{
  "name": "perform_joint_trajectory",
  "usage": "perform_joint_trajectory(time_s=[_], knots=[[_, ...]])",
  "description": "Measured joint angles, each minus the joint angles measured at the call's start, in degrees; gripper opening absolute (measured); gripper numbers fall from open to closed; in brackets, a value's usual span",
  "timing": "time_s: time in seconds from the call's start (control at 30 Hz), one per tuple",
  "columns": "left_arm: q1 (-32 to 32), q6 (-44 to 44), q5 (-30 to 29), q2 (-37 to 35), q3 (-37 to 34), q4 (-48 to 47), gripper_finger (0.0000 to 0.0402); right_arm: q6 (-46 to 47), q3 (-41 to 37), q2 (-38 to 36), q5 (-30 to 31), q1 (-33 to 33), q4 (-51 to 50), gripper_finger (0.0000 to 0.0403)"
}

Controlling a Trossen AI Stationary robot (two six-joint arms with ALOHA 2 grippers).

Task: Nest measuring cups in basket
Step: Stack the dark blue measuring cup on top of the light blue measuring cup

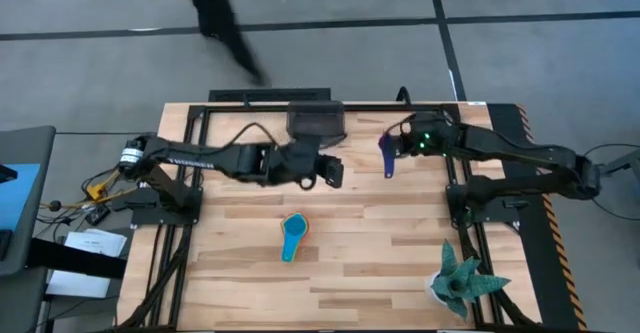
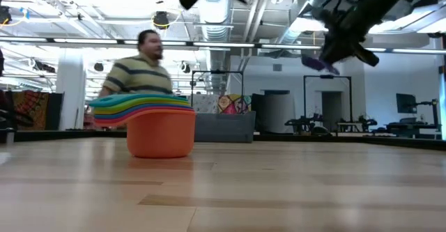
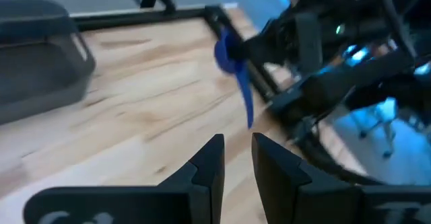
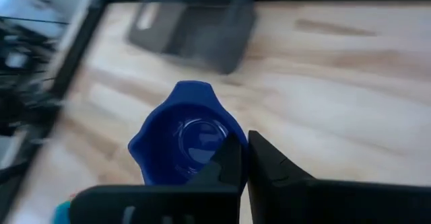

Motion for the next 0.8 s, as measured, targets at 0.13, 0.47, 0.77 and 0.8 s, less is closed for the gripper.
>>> perform_joint_trajectory(time_s=[0.13, 0.47, 0.77, 0.8], knots=[[-3.7, 0.3, -5.9, 3.3, -0.1, 7.5, 0.0067, 5.3, 0.0, -1.5, 0.5, 5.3, 2.9, 0.0019], [-5.7, -1.1, -8.4, 10.8, 0.2, 18.7, 0.0134, 9.0, 0.0, -0.1, 4.9, 13.6, 10.4, 0.0013], [-5.3, 3.4, -8.2, 11.5, 0.2, 18.7, 0.0145, 9.1, 0.1, 3.1, 6.4, 15.2, 16.9, 0.0012], [-5.3, 3.8, -8.2, 11.5, 0.2, 18.5, 0.0146, 9.1, 0.1, 3.5, 6.3, 15.2, 17.9, 0.0012]])
